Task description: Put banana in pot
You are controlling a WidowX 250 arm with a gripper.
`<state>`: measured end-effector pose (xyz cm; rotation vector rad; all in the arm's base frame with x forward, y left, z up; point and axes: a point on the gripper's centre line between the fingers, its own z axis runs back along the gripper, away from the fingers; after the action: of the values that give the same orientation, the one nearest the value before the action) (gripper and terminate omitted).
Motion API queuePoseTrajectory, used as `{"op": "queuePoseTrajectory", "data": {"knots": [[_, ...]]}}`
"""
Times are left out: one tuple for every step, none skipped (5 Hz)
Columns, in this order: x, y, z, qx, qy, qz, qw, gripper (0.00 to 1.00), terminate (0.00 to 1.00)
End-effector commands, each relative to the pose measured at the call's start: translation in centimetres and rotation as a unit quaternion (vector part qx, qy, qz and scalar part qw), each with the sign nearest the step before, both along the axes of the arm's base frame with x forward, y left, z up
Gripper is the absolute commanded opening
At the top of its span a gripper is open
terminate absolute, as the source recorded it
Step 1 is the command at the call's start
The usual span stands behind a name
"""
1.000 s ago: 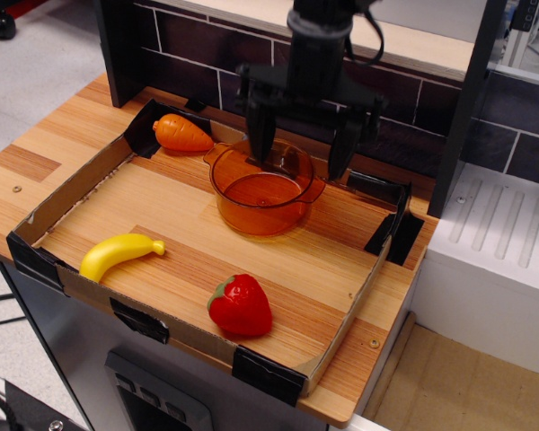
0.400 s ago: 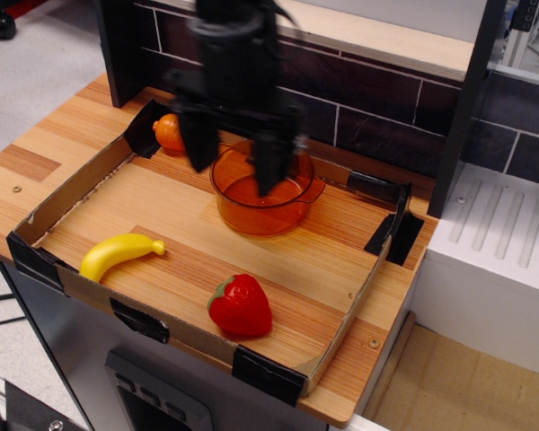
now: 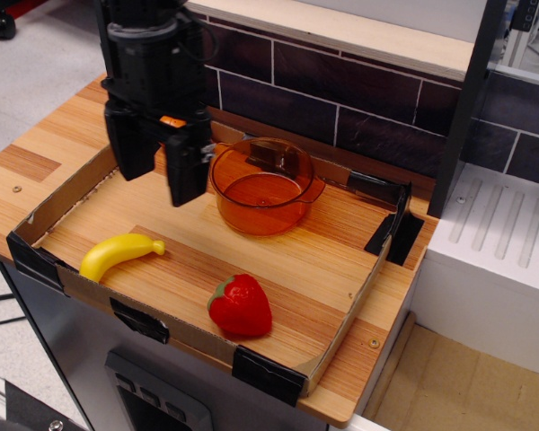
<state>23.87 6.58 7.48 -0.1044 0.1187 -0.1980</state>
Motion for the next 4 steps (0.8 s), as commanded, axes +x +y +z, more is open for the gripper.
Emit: {"op": "queuePoseTrajectory", "data": {"knots": [[0.1,2.8,-1.6,0.025,-0.028,-0.046,0.9982,1.0,0.0],[-0.6,3.6,-3.0,0.032,-0.024,-0.057,0.9976,1.0,0.0],[-1.1,4.0,-4.6,0.047,-0.007,-0.062,0.9969,1.0,0.0],[-1.3,4.5,-6.0,0.058,0.0,-0.066,0.9961,1.0,0.0]]}}
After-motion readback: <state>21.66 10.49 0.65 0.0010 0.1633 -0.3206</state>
